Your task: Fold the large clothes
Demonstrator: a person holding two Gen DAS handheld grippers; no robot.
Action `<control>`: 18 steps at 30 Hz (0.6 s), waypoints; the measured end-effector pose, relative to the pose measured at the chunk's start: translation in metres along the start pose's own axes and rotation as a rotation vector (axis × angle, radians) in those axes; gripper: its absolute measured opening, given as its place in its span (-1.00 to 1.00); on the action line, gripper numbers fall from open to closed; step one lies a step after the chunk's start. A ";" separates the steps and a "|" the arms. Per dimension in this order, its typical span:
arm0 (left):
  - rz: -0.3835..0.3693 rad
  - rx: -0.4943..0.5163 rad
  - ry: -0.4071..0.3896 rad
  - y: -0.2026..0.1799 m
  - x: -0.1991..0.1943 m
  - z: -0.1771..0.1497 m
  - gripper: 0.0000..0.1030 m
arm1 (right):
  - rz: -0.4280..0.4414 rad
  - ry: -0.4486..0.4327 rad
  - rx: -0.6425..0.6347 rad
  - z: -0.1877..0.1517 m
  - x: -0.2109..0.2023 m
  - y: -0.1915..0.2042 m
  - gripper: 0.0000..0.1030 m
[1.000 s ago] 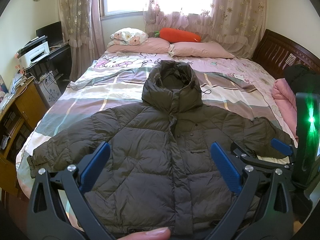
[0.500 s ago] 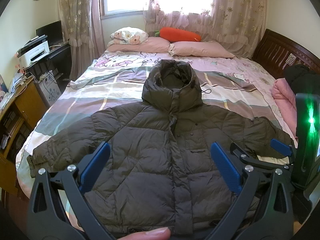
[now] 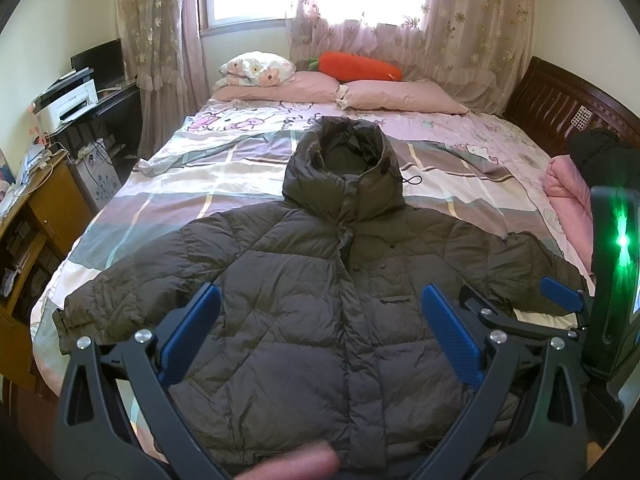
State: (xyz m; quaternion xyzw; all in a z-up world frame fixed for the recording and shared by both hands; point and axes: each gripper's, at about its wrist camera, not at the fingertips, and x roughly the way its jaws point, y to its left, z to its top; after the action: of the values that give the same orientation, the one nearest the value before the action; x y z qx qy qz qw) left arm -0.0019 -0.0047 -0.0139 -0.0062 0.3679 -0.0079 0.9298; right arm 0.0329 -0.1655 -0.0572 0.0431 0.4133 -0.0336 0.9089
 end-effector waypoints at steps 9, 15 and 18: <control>-0.201 -0.140 0.356 0.017 0.069 -0.039 0.91 | 0.027 -0.002 0.517 0.005 0.043 -0.173 0.96; -0.104 -0.254 0.386 0.039 0.086 -0.039 0.92 | 0.007 0.193 1.049 -0.087 0.162 -0.372 0.95; -0.129 -0.277 0.416 0.049 0.105 -0.031 0.94 | 0.043 0.162 1.298 -0.145 0.185 -0.430 0.95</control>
State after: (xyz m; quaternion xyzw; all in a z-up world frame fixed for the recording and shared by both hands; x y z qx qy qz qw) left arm 0.0538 0.0423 -0.1093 -0.1554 0.5477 -0.0176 0.8220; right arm 0.0038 -0.5819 -0.3137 0.5938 0.3754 -0.2550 0.6645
